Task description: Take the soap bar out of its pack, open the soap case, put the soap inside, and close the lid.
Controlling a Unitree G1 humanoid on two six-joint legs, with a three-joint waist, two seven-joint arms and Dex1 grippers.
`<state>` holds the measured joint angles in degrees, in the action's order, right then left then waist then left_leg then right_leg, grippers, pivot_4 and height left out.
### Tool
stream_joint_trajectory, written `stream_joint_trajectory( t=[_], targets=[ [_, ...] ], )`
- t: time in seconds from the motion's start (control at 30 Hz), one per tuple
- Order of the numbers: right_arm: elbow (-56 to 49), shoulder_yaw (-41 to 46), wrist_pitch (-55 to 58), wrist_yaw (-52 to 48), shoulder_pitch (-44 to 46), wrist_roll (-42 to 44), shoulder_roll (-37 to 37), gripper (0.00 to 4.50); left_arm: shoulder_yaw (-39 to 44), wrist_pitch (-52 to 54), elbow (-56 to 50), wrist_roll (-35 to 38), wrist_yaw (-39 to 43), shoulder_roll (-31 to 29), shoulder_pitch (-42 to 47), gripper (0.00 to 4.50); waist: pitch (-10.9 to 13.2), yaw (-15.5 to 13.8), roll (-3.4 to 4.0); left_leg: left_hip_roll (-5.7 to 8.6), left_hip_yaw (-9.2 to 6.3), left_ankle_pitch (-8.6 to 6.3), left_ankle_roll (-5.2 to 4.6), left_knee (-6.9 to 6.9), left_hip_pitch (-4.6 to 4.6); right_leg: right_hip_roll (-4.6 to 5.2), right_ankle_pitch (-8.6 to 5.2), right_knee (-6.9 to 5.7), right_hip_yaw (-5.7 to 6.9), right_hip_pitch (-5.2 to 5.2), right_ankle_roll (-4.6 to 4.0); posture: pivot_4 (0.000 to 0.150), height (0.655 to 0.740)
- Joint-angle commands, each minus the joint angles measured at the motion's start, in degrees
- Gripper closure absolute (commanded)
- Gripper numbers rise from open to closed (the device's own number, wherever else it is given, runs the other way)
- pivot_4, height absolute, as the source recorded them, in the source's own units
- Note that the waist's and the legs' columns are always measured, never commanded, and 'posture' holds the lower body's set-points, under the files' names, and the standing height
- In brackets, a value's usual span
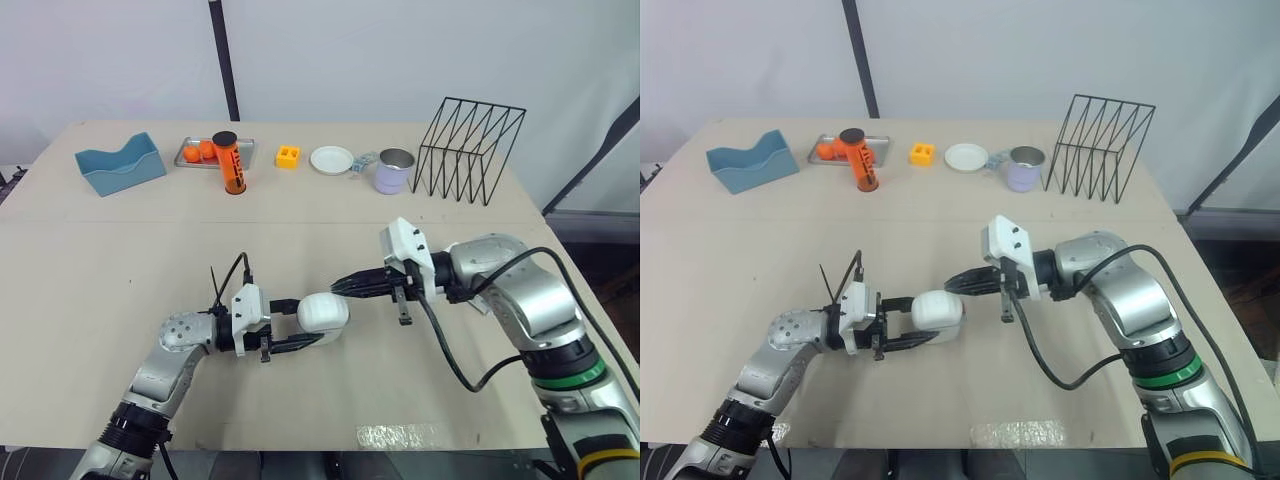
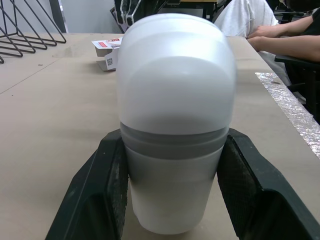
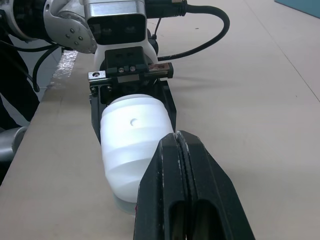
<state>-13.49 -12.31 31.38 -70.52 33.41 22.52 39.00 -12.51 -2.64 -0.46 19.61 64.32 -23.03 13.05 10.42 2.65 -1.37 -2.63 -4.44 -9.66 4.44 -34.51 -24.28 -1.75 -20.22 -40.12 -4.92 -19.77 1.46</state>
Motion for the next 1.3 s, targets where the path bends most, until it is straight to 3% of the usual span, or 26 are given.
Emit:
stream_joint_trajectory(
  t=[0.03, 0.93, 1.3],
  targets=[
    [-2.8, -4.2, 0.9, -1.3, -0.9, 0.0, -0.6, 4.46, 0.4, -0.2, -0.1, -0.3, -0.8, 0.4, 0.8, 2.49, 0.0, 0.0, 0.0, 0.0, 0.0, 0.0, 0.0, 0.0, 0.0, 0.0, 0.0, 0.0, 0.0, 0.0, 0.0, 0.15, 0.74],
    [-3.6, 0.1, 3.2, -0.2, -0.6, 5.9, -1.8, 4.46, 0.7, 0.0, -0.1, -0.4, -1.2, 0.4, 0.6, 2.49, 0.0, 0.0, 0.0, 0.02, -0.03, 0.01, 0.01, -0.03, -0.02, 0.01, 0.03, 0.0, 0.02, 0.01, 0.04, 0.15, 0.74],
    [-0.8, -3.0, 1.7, 0.1, -2.0, 2.3, -0.5, 4.46, 0.9, 0.0, -0.2, -0.3, -1.1, 0.2, 0.7, 2.49, 0.0, 0.0, 0.0, 0.01, -0.03, 0.01, 0.01, -0.03, -0.01, 0.01, 0.03, 0.0, 0.02, 0.02, 0.04, 0.15, 0.74]
  ],
)
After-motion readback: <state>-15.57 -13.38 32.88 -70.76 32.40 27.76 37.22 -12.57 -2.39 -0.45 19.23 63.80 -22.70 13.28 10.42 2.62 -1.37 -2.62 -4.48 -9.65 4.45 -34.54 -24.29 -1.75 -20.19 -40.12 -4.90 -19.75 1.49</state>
